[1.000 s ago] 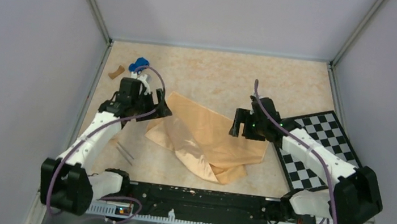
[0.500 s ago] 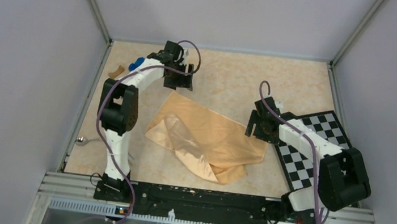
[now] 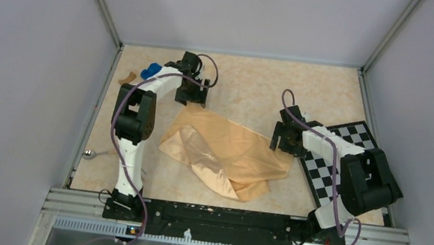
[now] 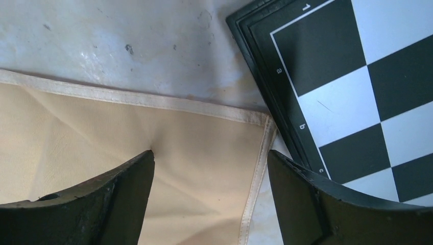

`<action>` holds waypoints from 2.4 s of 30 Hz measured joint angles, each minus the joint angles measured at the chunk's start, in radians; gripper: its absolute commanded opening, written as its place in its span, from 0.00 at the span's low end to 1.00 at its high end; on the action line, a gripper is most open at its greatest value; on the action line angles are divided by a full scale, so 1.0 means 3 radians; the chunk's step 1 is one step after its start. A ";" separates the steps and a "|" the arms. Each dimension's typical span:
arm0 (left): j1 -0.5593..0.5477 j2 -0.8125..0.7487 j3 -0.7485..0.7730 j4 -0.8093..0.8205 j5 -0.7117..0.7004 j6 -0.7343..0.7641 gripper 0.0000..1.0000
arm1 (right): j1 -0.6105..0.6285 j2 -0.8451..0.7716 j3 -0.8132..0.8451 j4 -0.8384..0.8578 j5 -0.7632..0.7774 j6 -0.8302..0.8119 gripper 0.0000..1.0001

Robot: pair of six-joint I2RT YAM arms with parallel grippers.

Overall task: Fold the napkin into a case and place the utensils inside
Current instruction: Pick up the crumpled napkin from the center of the board, then flatten out the crumpled napkin at the center of the board.

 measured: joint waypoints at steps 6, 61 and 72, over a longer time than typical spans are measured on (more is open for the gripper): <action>0.0000 0.0024 -0.0009 0.0027 -0.0205 -0.0031 0.84 | -0.0001 0.0104 0.0004 0.0150 0.0031 -0.0037 0.78; 0.0060 -0.4767 -0.1048 0.1235 -0.0175 -0.0292 0.00 | 0.0132 -0.2759 0.1518 0.0263 -0.1133 -0.0524 0.00; 0.0196 -0.1596 -0.0745 0.1387 -0.1069 -0.0104 0.00 | -0.0164 -0.0474 0.1094 0.1263 -0.0233 -0.0696 0.02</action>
